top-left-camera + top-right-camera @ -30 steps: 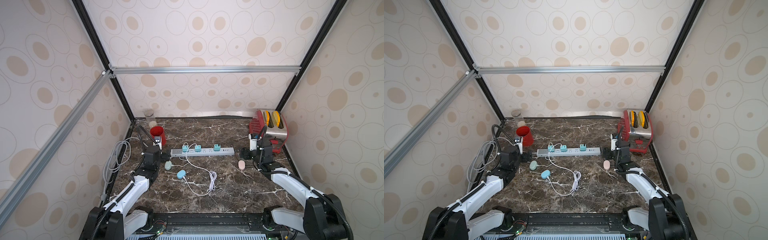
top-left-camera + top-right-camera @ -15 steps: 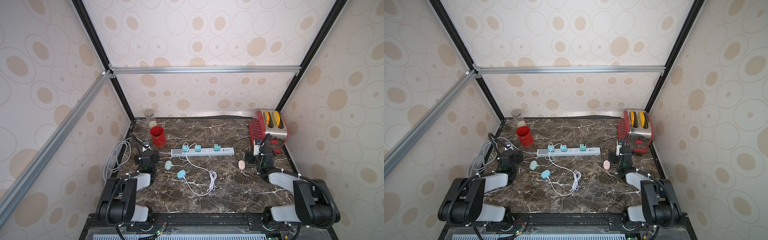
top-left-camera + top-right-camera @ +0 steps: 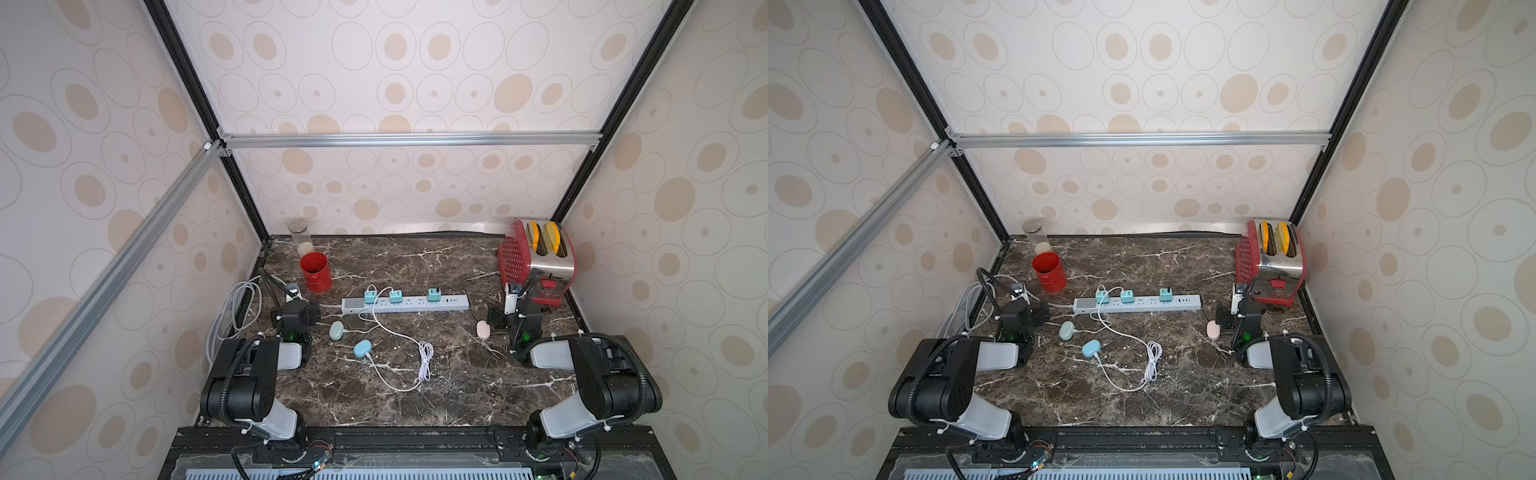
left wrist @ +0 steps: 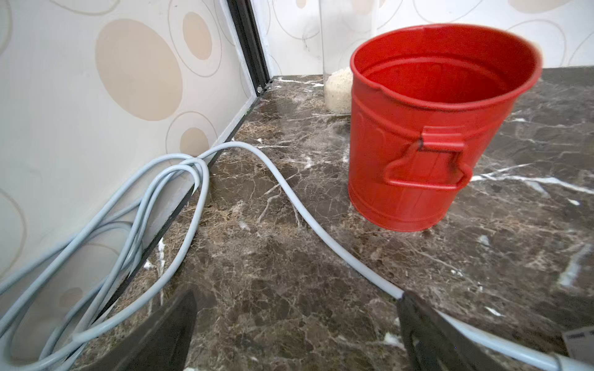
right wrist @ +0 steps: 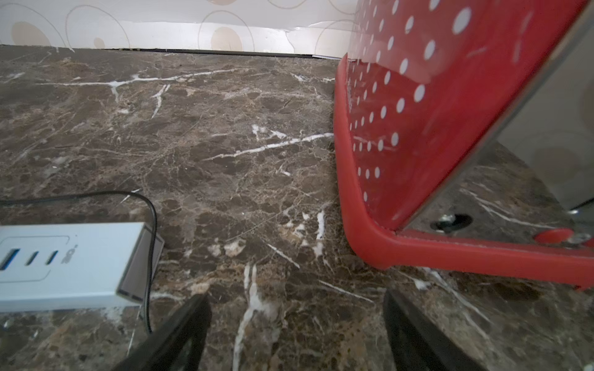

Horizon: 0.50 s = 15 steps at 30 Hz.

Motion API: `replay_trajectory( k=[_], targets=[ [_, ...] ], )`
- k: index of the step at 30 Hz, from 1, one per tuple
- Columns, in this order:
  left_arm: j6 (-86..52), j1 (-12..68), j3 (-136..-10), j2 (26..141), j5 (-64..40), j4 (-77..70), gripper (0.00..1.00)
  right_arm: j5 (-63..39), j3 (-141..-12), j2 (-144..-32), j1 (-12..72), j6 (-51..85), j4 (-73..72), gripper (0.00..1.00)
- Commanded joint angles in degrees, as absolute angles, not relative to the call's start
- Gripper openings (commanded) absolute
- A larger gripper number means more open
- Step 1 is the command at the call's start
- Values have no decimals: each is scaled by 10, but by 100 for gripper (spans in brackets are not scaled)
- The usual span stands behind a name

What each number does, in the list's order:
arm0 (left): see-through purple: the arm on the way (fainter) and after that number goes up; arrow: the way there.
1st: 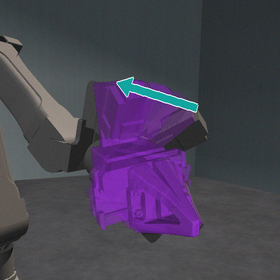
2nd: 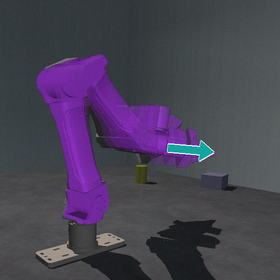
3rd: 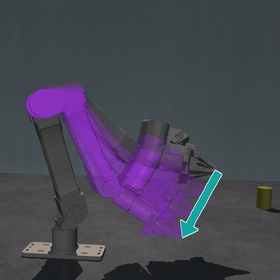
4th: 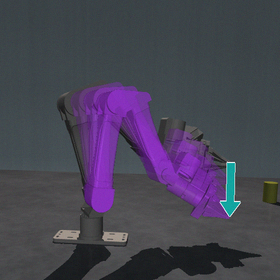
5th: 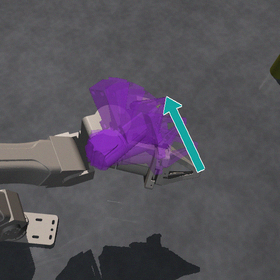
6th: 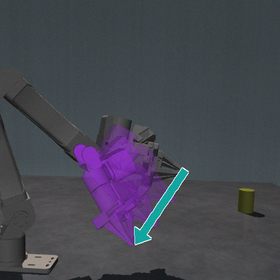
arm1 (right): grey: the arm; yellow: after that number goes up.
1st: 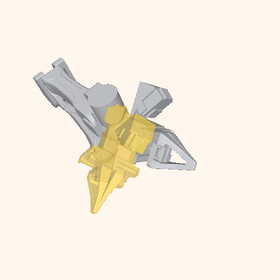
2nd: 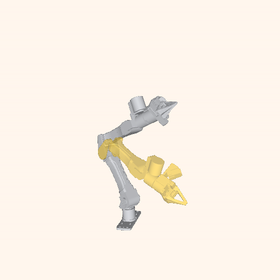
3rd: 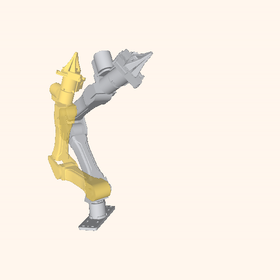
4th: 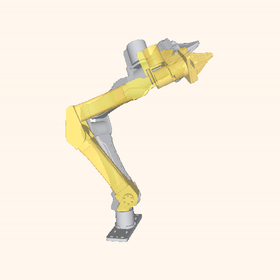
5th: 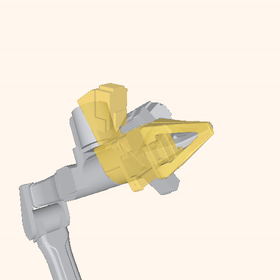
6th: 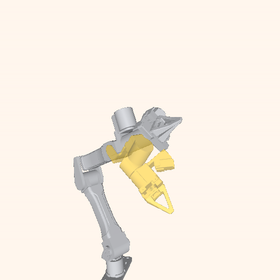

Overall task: Charge the bluetooth headset
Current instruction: Reset both arms

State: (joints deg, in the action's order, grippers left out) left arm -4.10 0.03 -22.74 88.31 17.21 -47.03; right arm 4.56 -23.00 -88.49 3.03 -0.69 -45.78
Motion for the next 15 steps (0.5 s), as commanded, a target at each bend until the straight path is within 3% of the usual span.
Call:
replay_trajectory(
  k=[1, 15],
  targets=[
    [-40, -2, -236, 881, 167, -492, 99, 48, -233, -892, 28, -10, -491, 89],
    [-39, 0, -237, 880, 166, -489, 99, 48, -237, -889, 28, -10, -475, 100]
  ],
)
